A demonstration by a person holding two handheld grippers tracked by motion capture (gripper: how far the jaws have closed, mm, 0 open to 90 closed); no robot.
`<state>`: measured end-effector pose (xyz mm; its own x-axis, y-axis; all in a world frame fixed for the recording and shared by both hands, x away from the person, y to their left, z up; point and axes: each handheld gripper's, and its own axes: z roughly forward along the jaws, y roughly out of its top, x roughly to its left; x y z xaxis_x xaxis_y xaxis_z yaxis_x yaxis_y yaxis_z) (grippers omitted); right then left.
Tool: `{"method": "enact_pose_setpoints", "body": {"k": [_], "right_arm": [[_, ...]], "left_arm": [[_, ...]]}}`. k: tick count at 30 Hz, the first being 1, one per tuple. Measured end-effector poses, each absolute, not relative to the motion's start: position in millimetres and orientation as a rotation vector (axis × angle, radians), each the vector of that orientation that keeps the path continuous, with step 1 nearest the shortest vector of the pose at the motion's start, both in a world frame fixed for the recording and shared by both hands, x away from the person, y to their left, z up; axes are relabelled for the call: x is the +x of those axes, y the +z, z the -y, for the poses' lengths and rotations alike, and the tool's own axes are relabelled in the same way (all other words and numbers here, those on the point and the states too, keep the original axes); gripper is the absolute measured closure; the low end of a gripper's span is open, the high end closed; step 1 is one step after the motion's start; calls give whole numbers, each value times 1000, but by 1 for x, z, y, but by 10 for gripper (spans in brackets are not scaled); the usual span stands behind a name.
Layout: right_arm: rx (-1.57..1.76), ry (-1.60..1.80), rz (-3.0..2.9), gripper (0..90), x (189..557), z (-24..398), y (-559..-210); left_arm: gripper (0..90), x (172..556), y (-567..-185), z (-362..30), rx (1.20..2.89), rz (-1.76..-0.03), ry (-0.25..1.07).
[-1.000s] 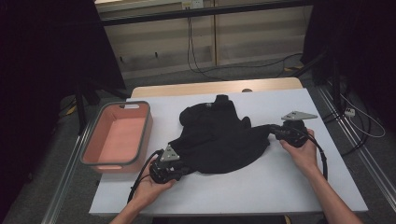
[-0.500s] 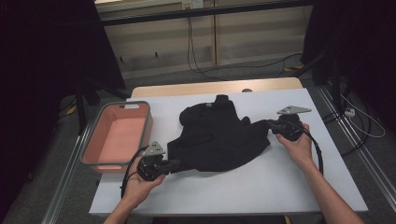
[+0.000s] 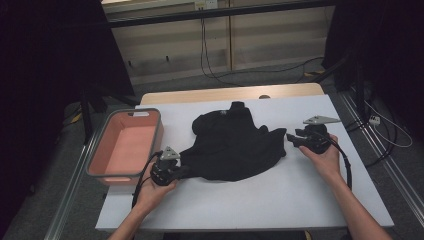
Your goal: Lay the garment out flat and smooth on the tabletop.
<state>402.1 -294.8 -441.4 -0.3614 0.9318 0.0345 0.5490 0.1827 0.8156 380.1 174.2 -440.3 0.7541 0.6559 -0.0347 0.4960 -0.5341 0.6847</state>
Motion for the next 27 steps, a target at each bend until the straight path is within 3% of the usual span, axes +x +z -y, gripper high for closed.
{"method": "enact_pose_setpoints", "body": {"k": [7,23,27], "right_arm": [[1364,1015,-2079,607,386,292,-454],[1312,1028,-2203,541,387,258,-464],[1311,1021,-2193,617,385,255,-465]], "left_arm": [[875,376,-441,-177,2241,-844,285],[850,374,-443,-177,2241,-839,276],[848,374,-443,-177,2243,-841,280]]}}
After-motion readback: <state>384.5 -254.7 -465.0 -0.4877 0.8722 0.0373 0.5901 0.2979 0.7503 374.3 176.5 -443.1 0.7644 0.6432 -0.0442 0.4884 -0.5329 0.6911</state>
